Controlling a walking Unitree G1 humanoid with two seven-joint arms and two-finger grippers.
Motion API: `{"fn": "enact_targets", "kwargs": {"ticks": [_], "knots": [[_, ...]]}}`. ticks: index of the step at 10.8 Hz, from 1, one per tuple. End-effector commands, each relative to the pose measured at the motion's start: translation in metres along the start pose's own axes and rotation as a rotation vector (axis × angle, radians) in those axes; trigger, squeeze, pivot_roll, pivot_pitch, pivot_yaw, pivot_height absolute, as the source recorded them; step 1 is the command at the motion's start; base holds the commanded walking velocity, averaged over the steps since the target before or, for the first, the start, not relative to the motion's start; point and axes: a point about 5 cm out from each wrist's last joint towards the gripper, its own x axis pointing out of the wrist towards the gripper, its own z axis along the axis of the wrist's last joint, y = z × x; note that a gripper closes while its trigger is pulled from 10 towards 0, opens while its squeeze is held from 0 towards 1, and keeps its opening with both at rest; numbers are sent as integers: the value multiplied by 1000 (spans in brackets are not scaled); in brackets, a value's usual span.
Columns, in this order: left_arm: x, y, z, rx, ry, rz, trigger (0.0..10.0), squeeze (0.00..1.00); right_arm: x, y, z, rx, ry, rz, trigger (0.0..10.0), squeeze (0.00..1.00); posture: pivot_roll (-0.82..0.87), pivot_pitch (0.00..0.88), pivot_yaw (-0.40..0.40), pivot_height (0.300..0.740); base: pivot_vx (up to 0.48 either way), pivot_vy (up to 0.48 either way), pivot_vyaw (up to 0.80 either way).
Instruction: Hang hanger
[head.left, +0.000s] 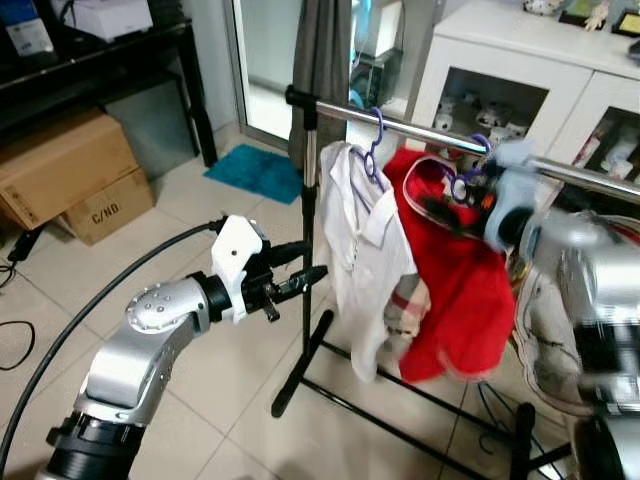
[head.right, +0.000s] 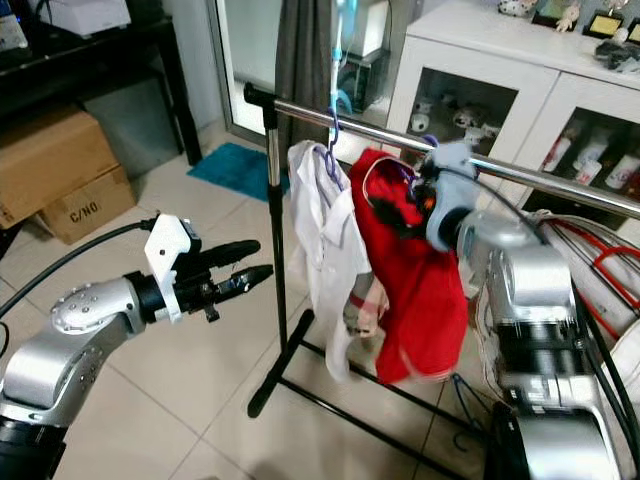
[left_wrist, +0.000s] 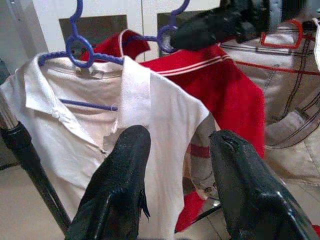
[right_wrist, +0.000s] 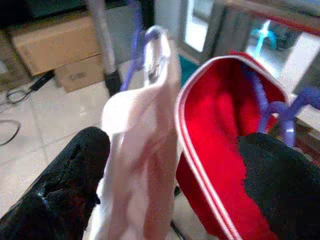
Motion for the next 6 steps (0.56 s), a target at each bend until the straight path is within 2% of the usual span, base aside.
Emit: {"fn": "enact_targets", "kwargs": {"ticks": [1, 3, 6], "knots": [[2, -2, 2, 7, -6, -8, 10000, 0, -8, -3, 4, -14, -7, -7, 10000, 0, -151, 0, -19, 740, 0, 0, 0], [4, -3, 2, 9, -9, -12, 10000, 0, -18, -9, 2, -18, -7, -47, 10000, 0, -155, 0, -17, 740, 0, 0, 0], [4, -4, 2, 10, -7, -17, 10000, 0, -32, -15, 14, -42, -46, -50, 10000, 0, -155, 0, -15, 740, 0, 0, 0]]}}
